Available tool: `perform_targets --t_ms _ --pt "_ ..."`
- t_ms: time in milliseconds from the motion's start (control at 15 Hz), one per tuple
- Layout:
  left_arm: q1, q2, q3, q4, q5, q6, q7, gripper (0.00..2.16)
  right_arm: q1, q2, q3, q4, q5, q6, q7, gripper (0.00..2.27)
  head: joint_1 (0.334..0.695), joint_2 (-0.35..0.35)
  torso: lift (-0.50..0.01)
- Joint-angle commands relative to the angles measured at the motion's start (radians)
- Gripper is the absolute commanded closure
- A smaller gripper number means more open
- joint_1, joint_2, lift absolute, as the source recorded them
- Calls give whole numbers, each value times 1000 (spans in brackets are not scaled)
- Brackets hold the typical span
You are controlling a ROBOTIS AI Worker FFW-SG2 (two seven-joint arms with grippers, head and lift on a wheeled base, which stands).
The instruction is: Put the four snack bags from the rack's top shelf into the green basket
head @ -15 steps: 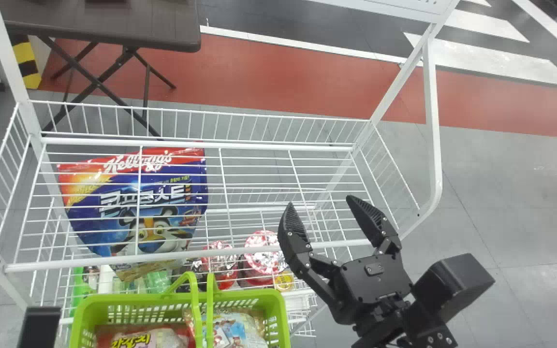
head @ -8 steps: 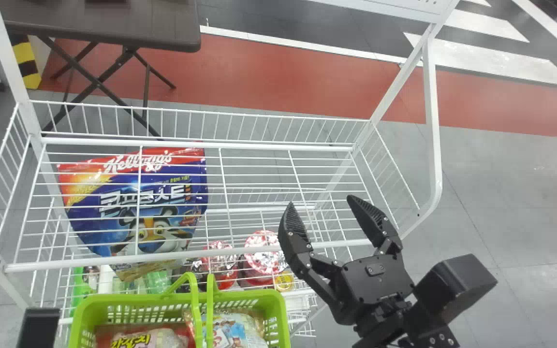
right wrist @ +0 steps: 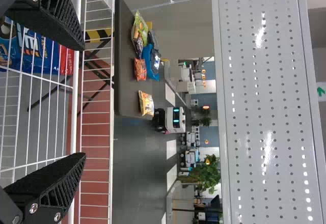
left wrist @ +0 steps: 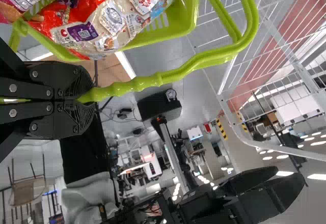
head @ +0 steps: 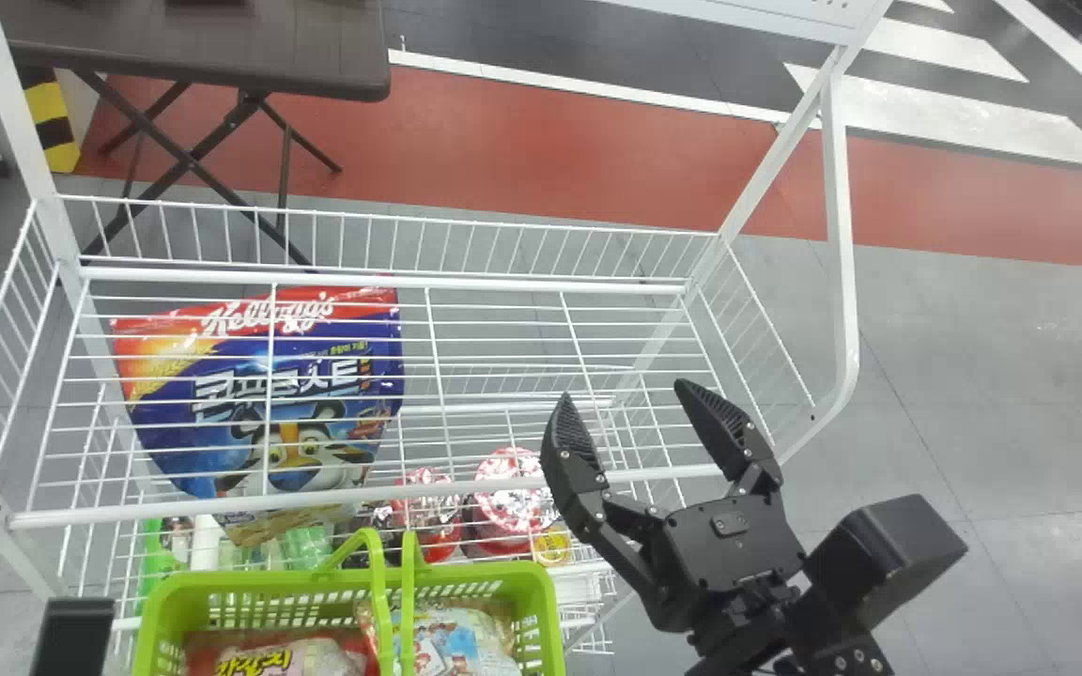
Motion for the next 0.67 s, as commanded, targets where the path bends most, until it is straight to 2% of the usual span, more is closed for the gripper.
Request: perform_targets --t_ms 0,600 --pt "0 0 0 0 0 0 0 2121 0 0 0 0 0 0 0 70 695 -350 0" --pt "1 0 0 0 0 0 -2 2121 0 0 -3 -2 -5 -3 0 66 695 -350 0"
